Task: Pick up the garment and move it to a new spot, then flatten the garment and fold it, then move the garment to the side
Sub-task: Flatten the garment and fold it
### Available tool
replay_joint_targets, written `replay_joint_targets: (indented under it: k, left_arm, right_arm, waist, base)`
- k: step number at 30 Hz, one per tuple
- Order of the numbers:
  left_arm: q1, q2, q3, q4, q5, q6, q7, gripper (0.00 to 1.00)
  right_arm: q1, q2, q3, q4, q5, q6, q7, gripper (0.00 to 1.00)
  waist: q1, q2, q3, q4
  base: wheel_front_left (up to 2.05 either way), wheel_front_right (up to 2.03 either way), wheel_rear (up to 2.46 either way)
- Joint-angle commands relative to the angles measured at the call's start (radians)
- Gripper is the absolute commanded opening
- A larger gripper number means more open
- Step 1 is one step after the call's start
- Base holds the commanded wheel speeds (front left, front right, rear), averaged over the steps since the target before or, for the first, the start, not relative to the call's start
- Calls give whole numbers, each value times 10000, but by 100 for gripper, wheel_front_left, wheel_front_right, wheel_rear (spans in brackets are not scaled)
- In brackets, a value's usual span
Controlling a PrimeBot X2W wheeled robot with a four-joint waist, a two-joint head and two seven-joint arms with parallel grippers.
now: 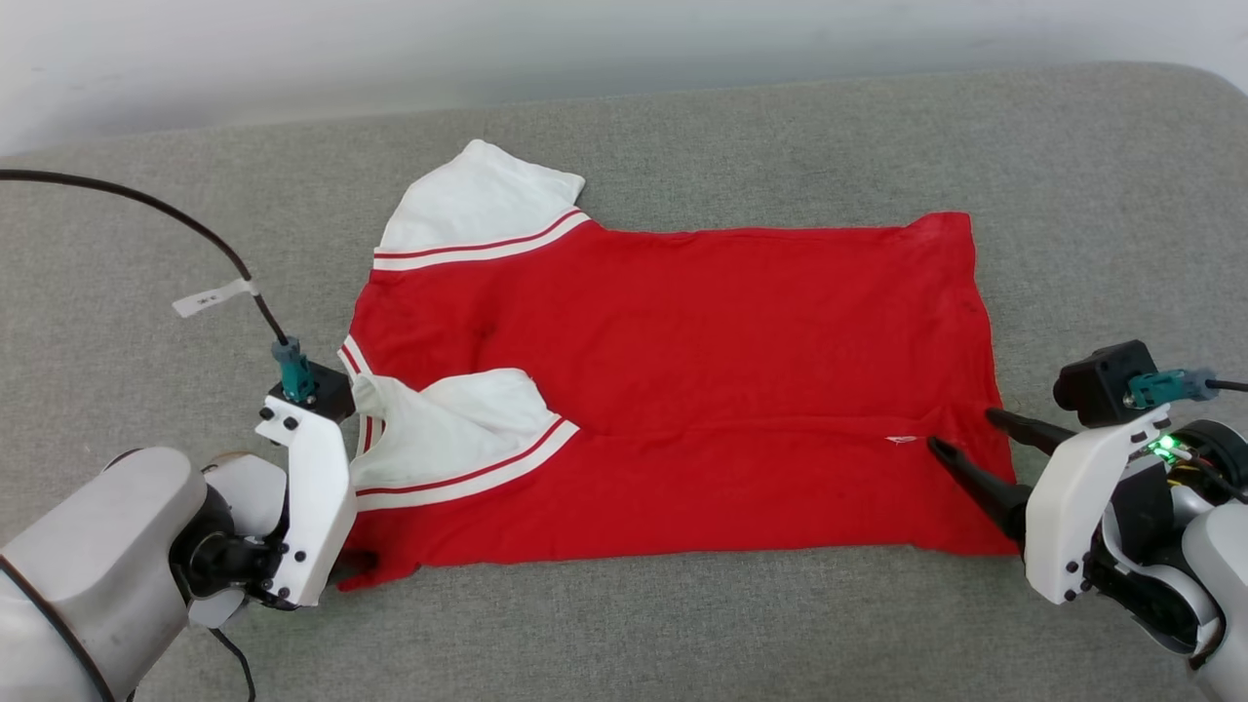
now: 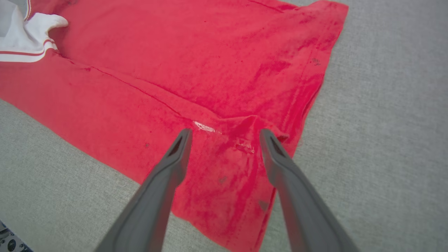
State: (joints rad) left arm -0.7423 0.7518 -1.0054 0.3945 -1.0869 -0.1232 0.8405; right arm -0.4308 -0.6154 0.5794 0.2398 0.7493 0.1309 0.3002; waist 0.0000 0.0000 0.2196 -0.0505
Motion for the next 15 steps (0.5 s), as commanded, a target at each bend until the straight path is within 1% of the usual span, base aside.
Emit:
replay_joint_targets:
  k: [1,2,3,4,5,8,11,15]
  left_arm:
    - [342,-195,-219,177,23,-8,-63,100]
    - [401,-239,-302,232,40,-19,-18,100]
    - [422,-274,-334,275,41,-30,-48,50]
    - [420,-302,-364,294,45,-33,-112,3]
    - [404,-326,-391,297,41,-40,-148,0]
    - [141,-225,-509,85,214,-49,-331,0]
    - [-121,-67,-539,-255,279,-62,-553,0]
    - [-370,192,-714,-754,315,-62,-796,0]
  right_arm:
    - [-141,-5,44,-7,-10,-4,38,100]
    - [-209,-55,46,-10,-6,-4,48,100]
    - [-258,-108,41,-4,-15,-5,61,100]
    - [-317,-148,51,-15,-43,-4,63,100]
    - [-394,-192,51,-37,-69,-4,87,100]
    - [-731,-452,71,-157,-126,-4,295,100]
    - [-1110,-908,178,-322,-151,-4,689,100]
    - [-1533,-1669,692,-657,167,-4,2049,100]
  waist:
    - [0,0,24,-38]
    - [0,0,25,-53]
    - [0,0,18,-64]
    - [0,0,9,-70]
    - [0,0,-6,-69]
    - [0,0,-86,-48]
    - [0,0,-202,16]
    - [0,0,-369,124]
  base:
    - [0,0,0]
    - [0,0,0]
    - [0,0,0]
    - [0,0,0]
    - [0,0,0]
    - [0,0,0]
    - [0,0,0]
    - [0,0,0]
